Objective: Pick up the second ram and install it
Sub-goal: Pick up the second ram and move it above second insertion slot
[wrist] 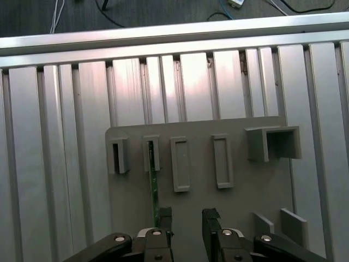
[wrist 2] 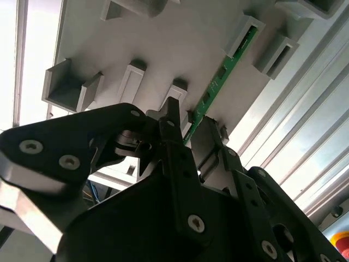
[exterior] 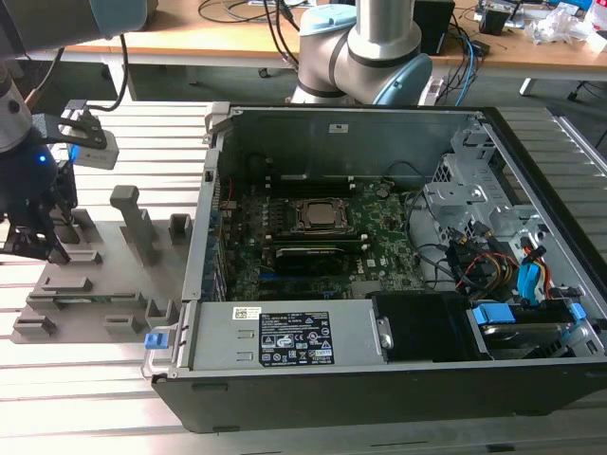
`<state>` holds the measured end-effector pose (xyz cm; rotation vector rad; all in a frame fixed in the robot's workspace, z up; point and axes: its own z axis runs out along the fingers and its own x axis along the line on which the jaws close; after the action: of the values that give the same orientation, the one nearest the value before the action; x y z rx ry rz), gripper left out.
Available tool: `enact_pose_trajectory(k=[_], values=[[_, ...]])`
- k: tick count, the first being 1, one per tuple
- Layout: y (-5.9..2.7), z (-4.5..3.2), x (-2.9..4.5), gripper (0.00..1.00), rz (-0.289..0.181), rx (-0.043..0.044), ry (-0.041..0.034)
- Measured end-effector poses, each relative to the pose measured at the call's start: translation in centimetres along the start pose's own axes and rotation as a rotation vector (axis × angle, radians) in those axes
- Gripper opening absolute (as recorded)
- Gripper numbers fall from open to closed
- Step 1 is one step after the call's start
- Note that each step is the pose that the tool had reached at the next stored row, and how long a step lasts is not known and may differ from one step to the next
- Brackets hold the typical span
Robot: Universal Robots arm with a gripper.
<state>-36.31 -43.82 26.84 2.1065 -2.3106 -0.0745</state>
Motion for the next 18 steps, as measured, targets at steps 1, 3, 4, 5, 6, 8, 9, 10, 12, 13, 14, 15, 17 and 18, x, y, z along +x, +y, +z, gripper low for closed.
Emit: enact_pose_trajectory(k=[1,3,4,5,6,8,9,10,12,13,14,15,17,18], values=[[0.00,0.11,0.01,0.36,0.000,0.0001,0.0001],[-0.02,0.34,0.02,0.36,-0.001,0.0000,0.0002],[-0.02,0.46,0.02,0.36,-0.001,0.0000,0.0001],[-0.03,0.61,0.03,0.36,-0.001,0.0000,0.0001],[-0.03,0.68,0.03,0.36,-0.001,0.0000,0.0001],[-0.04,0.86,0.04,0.36,-0.002,0.0000,0.0002],[-0.04,0.93,0.04,0.36,-0.002,0.0000,0.0002],[-0.05,0.97,0.04,0.36,-0.002,0.0000,0.0002],[-0.06,1.19,0.05,0.36,-0.002,0.0000,0.0001],[-0.06,1.29,0.05,0.36,-0.002,0.0000,0.0001],[-0.06,1.35,0.05,0.36,-0.002,0.0000,0.0002],[-0.07,1.42,0.05,0.36,-0.002,0.0000,0.0002],[-0.07,1.63,0.06,0.36,-0.002,0.0000,0.0002],[-0.08,1.83,0.06,0.36,-0.003,0.0000,0.0001]])
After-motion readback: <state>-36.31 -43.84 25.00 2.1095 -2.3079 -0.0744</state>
